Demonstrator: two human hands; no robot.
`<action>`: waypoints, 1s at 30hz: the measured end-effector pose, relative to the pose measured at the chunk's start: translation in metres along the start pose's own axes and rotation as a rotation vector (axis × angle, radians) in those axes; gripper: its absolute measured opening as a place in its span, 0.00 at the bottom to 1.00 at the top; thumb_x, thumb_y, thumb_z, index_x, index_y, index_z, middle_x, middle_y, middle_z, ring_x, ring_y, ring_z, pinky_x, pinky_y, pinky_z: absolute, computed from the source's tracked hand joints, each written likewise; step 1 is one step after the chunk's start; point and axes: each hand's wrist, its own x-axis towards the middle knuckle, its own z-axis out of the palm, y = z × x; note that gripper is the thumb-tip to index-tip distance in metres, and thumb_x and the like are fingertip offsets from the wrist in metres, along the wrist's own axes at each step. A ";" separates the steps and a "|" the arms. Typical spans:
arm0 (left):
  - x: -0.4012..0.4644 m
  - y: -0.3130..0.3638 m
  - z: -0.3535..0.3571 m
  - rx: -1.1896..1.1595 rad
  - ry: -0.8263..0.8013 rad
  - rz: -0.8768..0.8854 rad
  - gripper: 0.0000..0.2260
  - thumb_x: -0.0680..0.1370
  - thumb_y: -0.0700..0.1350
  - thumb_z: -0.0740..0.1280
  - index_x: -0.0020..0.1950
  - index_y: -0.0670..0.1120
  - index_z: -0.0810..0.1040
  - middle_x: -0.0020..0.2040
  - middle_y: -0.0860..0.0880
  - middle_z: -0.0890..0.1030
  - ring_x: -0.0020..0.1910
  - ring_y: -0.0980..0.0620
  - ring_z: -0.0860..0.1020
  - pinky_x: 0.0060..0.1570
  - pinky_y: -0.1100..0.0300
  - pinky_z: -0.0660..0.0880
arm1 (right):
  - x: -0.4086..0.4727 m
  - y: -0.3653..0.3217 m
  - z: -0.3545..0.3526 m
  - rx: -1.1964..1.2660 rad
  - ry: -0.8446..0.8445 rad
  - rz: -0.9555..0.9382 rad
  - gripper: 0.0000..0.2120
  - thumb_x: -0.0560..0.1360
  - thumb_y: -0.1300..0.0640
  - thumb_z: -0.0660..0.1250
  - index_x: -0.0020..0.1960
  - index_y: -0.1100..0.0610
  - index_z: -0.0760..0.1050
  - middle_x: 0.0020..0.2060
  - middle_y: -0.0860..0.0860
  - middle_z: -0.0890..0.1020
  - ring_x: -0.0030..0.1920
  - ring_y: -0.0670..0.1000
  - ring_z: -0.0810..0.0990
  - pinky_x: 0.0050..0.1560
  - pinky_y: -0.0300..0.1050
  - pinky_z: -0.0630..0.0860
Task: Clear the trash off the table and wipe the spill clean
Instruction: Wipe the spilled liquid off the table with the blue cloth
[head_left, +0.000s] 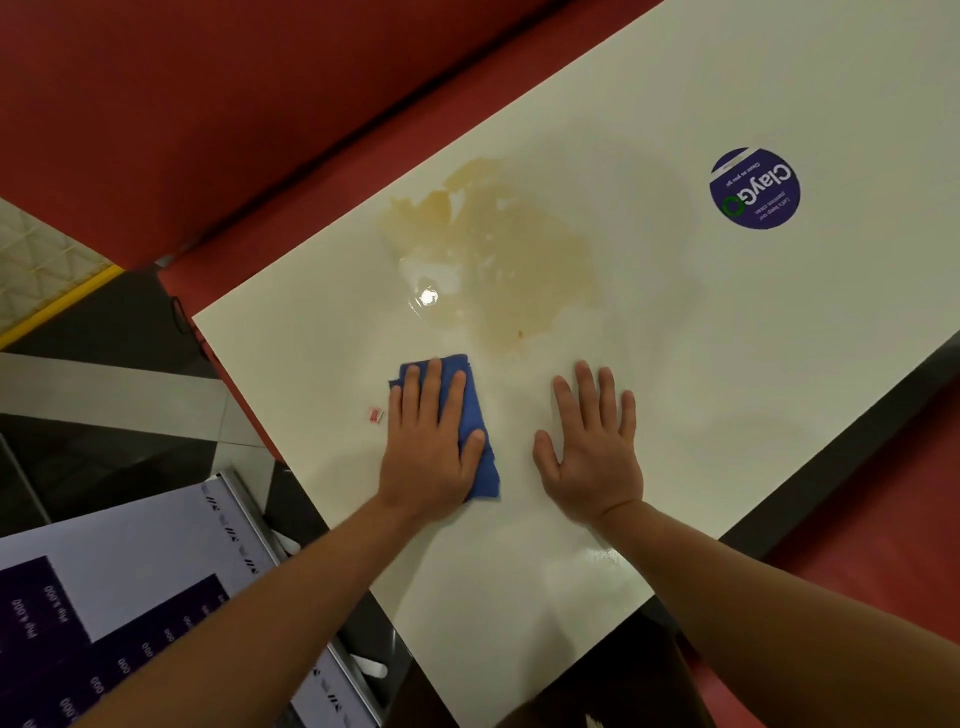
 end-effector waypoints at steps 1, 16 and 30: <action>0.005 -0.005 -0.003 -0.007 -0.010 0.031 0.31 0.84 0.58 0.55 0.83 0.43 0.55 0.83 0.39 0.52 0.82 0.37 0.49 0.79 0.39 0.49 | 0.000 0.000 0.000 0.003 0.003 -0.001 0.34 0.81 0.42 0.55 0.83 0.55 0.54 0.83 0.55 0.48 0.83 0.59 0.42 0.80 0.65 0.48; 0.089 -0.031 -0.027 0.045 -0.002 -0.176 0.31 0.84 0.57 0.48 0.82 0.41 0.53 0.82 0.37 0.53 0.81 0.34 0.50 0.79 0.38 0.49 | -0.001 0.000 0.001 -0.001 0.006 -0.011 0.33 0.82 0.43 0.53 0.83 0.55 0.53 0.83 0.55 0.47 0.82 0.59 0.42 0.80 0.66 0.47; 0.151 -0.060 -0.044 0.065 -0.114 -0.058 0.32 0.84 0.60 0.48 0.84 0.46 0.46 0.83 0.41 0.47 0.81 0.36 0.45 0.79 0.41 0.43 | -0.001 0.000 0.000 0.016 0.038 -0.012 0.31 0.82 0.45 0.54 0.83 0.56 0.56 0.83 0.56 0.50 0.82 0.60 0.44 0.80 0.66 0.48</action>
